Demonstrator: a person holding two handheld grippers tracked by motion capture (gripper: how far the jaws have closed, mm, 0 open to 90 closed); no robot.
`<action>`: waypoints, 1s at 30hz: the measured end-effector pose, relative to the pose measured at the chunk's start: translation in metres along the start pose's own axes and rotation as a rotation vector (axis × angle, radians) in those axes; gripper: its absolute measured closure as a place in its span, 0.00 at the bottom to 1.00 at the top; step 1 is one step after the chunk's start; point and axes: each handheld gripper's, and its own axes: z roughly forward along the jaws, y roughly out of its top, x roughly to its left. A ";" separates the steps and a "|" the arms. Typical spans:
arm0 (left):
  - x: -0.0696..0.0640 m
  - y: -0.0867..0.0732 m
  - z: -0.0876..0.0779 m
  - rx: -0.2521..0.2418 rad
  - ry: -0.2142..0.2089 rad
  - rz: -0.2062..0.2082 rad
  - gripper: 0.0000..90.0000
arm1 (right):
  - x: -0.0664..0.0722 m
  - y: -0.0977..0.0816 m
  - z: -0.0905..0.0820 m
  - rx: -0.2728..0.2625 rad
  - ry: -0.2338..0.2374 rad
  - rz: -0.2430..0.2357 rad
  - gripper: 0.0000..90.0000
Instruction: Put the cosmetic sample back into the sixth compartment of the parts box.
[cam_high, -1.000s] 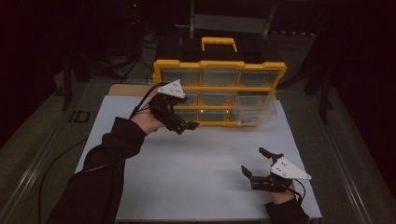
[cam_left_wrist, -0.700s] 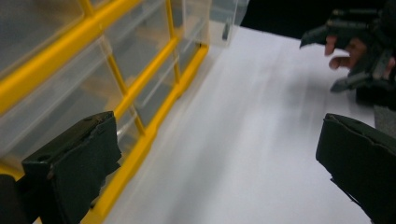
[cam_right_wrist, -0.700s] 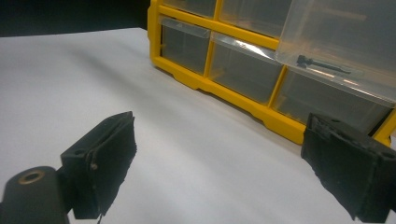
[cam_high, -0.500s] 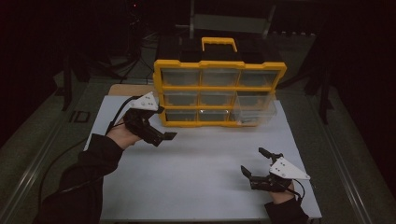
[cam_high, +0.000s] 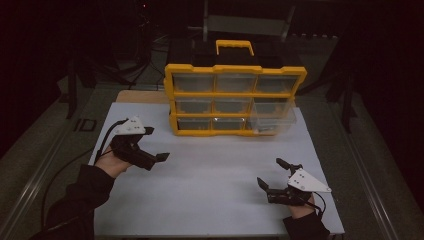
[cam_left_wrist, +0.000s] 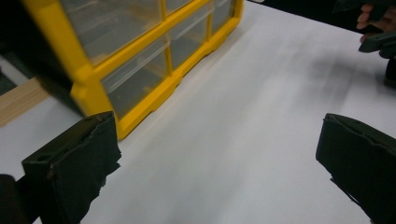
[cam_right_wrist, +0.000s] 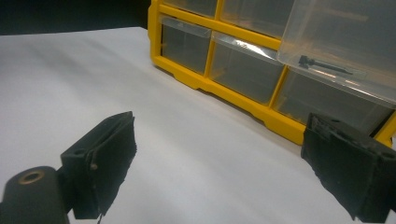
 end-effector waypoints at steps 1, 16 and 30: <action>-0.001 -0.005 -0.002 -0.006 0.015 -0.005 0.00 | 0.000 0.000 0.000 0.000 0.000 0.000 0.11; -0.006 -0.059 -0.013 -0.036 0.118 -0.097 0.00 | 0.001 0.001 0.000 -0.002 0.001 -0.011 0.11; -0.020 -0.103 -0.005 -0.008 0.253 -0.166 0.00 | 0.003 0.001 0.000 0.003 0.003 -0.016 0.11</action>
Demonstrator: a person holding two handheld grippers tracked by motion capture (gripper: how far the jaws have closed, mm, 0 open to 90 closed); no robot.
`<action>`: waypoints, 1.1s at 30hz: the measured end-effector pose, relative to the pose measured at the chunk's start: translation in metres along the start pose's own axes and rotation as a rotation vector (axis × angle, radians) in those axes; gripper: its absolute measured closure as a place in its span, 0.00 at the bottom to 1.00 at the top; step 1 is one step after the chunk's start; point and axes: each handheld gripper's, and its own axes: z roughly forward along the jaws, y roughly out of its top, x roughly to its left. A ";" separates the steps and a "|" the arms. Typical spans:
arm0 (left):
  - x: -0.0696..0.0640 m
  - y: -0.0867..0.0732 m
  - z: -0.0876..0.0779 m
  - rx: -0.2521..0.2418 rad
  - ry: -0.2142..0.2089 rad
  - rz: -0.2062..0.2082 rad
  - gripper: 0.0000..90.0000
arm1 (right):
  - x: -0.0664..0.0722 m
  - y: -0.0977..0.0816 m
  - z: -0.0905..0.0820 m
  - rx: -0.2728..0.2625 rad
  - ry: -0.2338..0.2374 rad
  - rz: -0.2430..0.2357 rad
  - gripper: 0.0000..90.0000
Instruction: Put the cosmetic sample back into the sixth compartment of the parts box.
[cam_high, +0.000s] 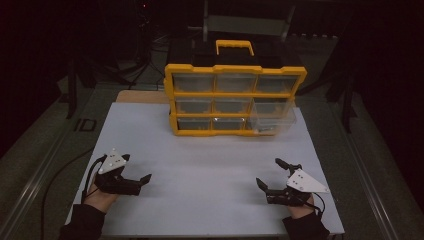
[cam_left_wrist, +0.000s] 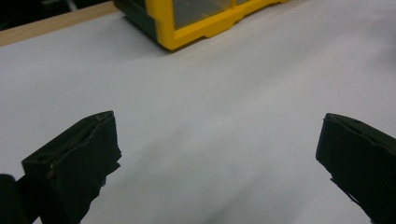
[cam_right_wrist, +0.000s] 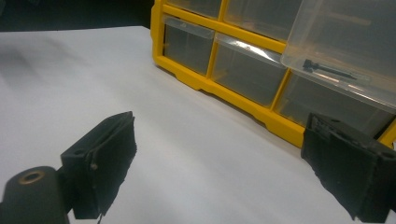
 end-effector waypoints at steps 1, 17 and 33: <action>0.000 -0.003 0.000 0.003 0.011 -0.009 0.00 | 0.000 0.000 0.000 0.000 0.000 -0.001 0.11; -0.007 -0.033 0.005 -0.028 0.238 -0.105 0.00 | -0.001 -0.001 0.000 0.000 0.003 0.006 0.11; -0.013 -0.043 0.007 -0.098 0.348 -0.129 0.00 | -0.001 -0.003 0.001 0.017 0.017 0.001 0.11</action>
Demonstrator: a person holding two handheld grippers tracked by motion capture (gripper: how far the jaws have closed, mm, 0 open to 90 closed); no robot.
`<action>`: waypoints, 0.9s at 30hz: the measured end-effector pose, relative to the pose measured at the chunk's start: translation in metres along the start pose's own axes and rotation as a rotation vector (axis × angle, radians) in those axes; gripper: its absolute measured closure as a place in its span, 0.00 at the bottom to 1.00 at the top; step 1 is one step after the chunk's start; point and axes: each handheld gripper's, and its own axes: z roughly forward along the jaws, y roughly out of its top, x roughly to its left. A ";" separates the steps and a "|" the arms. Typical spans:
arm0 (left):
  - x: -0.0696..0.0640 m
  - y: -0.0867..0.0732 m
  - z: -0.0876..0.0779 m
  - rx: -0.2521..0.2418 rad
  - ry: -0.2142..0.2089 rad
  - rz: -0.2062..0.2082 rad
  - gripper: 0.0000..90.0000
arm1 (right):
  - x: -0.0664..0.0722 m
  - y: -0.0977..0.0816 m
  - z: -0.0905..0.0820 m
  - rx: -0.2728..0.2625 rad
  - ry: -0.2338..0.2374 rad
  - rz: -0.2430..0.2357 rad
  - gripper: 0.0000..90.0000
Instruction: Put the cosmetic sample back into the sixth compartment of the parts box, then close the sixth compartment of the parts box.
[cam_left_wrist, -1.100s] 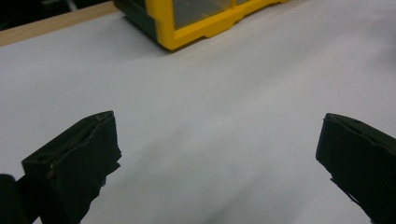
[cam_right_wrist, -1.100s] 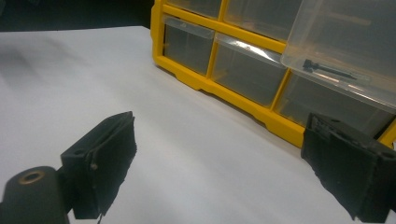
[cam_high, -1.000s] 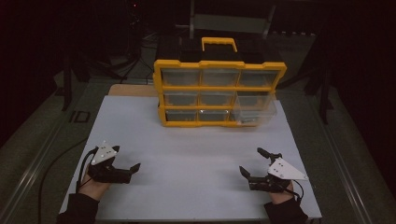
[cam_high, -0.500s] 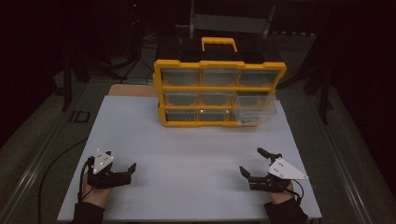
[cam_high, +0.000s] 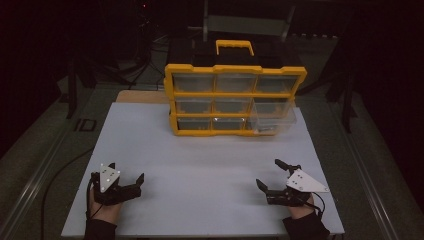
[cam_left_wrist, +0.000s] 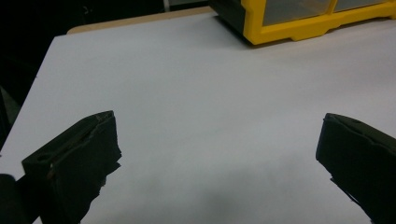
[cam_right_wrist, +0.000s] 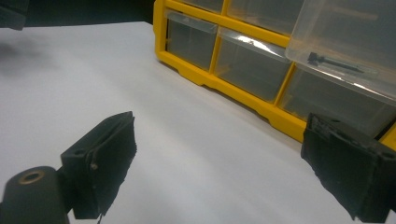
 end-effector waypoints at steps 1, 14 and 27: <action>0.000 -0.001 0.000 -0.003 0.009 -0.005 0.00 | 0.000 0.000 0.000 0.002 0.000 -0.002 0.11; 0.004 -0.004 -0.002 -0.025 0.029 -0.033 0.00 | 0.000 -0.001 0.001 0.005 0.010 0.002 0.11; 0.003 -0.004 -0.005 -0.058 0.020 -0.033 0.00 | 0.001 0.003 -0.002 -0.009 0.014 0.010 0.11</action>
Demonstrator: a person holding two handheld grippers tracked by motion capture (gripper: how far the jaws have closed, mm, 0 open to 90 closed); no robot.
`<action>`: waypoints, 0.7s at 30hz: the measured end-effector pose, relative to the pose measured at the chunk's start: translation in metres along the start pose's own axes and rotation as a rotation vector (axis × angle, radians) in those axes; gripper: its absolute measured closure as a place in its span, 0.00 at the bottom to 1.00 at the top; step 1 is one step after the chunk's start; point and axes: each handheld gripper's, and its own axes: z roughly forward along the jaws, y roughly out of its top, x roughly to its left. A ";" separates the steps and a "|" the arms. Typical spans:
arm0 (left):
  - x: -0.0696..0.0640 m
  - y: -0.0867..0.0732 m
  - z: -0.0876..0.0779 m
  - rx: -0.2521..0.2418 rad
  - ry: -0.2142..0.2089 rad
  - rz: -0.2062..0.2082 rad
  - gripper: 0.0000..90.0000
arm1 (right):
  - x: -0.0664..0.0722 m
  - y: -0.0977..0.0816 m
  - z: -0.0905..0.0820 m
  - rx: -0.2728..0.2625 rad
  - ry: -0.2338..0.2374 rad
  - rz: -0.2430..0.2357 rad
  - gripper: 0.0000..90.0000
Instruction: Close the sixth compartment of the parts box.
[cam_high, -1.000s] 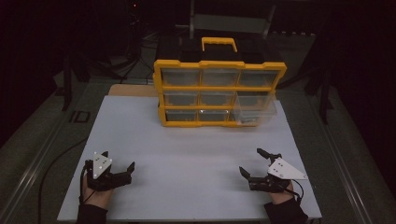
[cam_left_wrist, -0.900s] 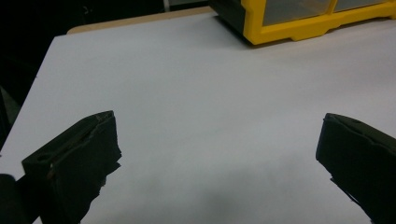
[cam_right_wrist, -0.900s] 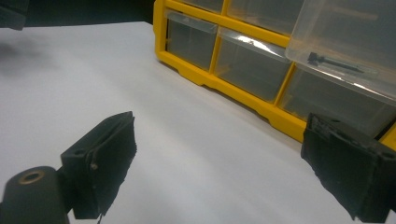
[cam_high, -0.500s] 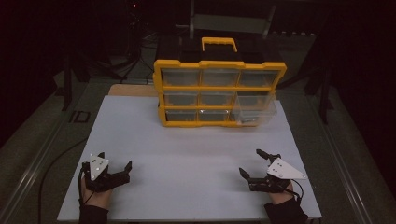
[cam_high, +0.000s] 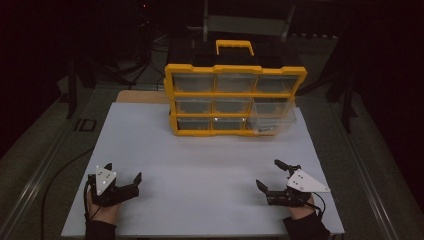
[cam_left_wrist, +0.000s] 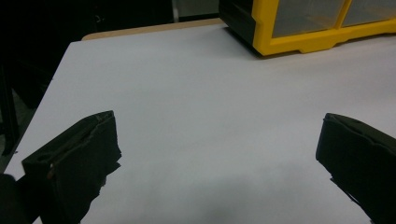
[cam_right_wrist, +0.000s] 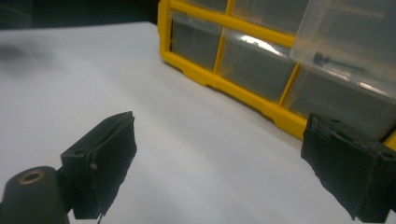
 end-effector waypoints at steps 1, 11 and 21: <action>0.000 0.000 0.000 0.001 -0.001 -0.001 0.00 | 0.001 0.001 -0.001 -0.005 -0.004 -0.005 0.11; 0.000 0.001 -0.001 -0.019 -0.013 -0.009 0.00 | 0.000 0.003 -0.002 0.001 -0.007 -0.011 0.11; 0.001 0.000 -0.001 -0.023 -0.014 -0.005 0.00 | -0.001 0.013 -0.009 -0.002 -0.010 -0.029 0.11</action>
